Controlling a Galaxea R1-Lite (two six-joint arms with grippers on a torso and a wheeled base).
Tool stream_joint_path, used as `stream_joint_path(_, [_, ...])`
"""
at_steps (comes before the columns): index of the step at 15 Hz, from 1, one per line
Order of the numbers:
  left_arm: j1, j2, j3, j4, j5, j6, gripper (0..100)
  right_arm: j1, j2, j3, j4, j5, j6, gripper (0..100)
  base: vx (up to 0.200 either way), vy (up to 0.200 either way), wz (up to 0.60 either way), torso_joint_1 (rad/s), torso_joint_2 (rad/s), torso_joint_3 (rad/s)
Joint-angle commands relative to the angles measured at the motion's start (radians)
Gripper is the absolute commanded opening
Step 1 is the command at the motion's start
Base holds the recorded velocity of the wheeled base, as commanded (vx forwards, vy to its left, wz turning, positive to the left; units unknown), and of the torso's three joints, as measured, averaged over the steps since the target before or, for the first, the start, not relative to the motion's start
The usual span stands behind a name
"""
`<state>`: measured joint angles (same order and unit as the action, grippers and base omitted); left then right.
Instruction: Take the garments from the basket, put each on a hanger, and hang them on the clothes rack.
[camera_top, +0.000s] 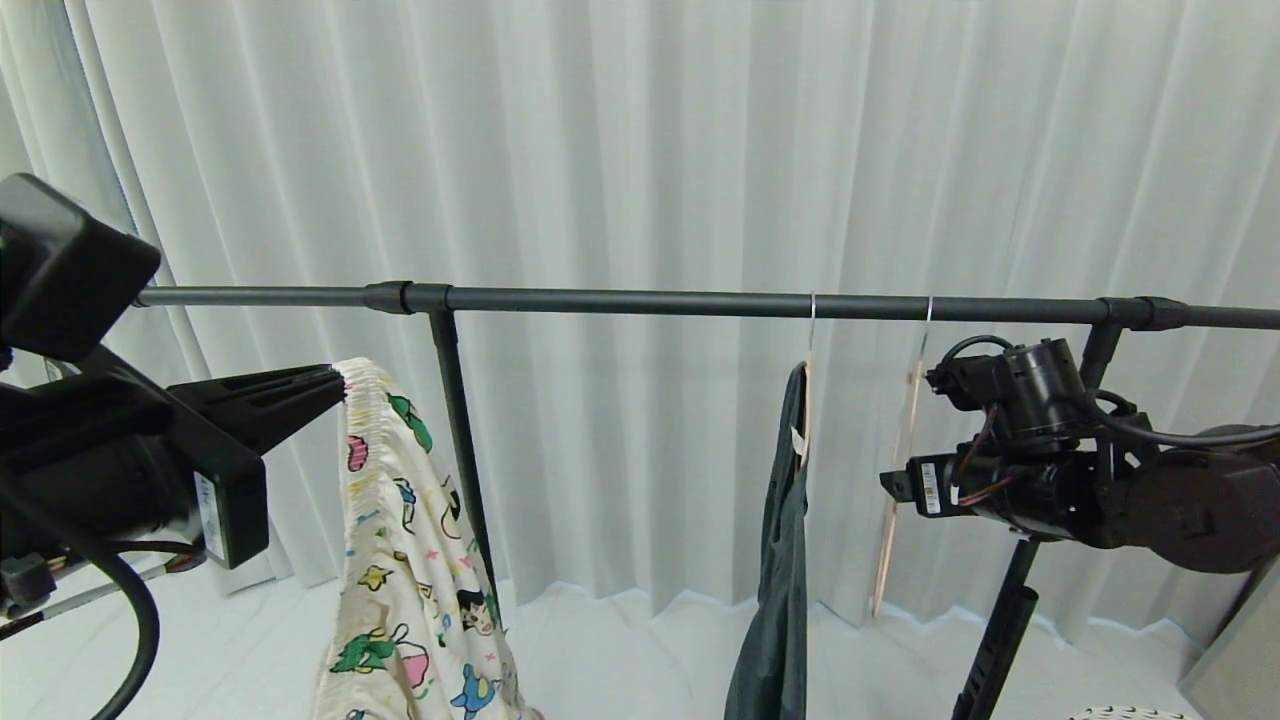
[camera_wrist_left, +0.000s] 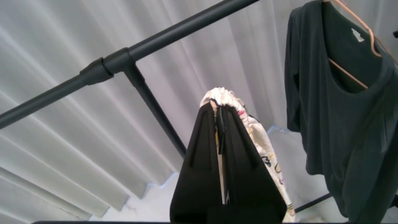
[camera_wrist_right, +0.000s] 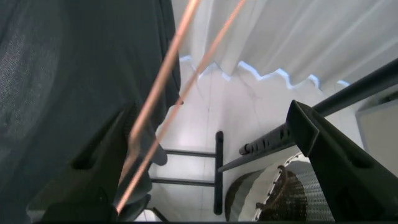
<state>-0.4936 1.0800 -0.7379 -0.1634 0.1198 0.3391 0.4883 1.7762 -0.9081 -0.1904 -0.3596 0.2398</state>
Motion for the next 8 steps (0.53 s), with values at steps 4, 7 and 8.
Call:
stream_joint_path(4, [0.000, 0.000, 0.000, -0.001, 0.000, 0.000, 0, -0.002, -0.018, -0.002, 0.009, -0.001, 0.001, 100, 0.000, 0.000, 0.00, 0.000, 0.00, 0.000])
stream_joint_path(7, [0.000, 0.003, -0.002, -0.001, 0.000, 0.000, 0, -0.002, -0.015, -0.005, 0.006, 0.005, 0.001, 100, 0.000, 0.000, 0.00, 0.000, 0.00, 0.000])
stream_joint_path(8, [0.000, 0.003, -0.002, -0.001, 0.000, 0.000, 0, -0.002, -0.009, -0.005, 0.006, 0.007, 0.001, 100, 0.000, 0.000, 0.00, 0.000, 0.00, 0.000])
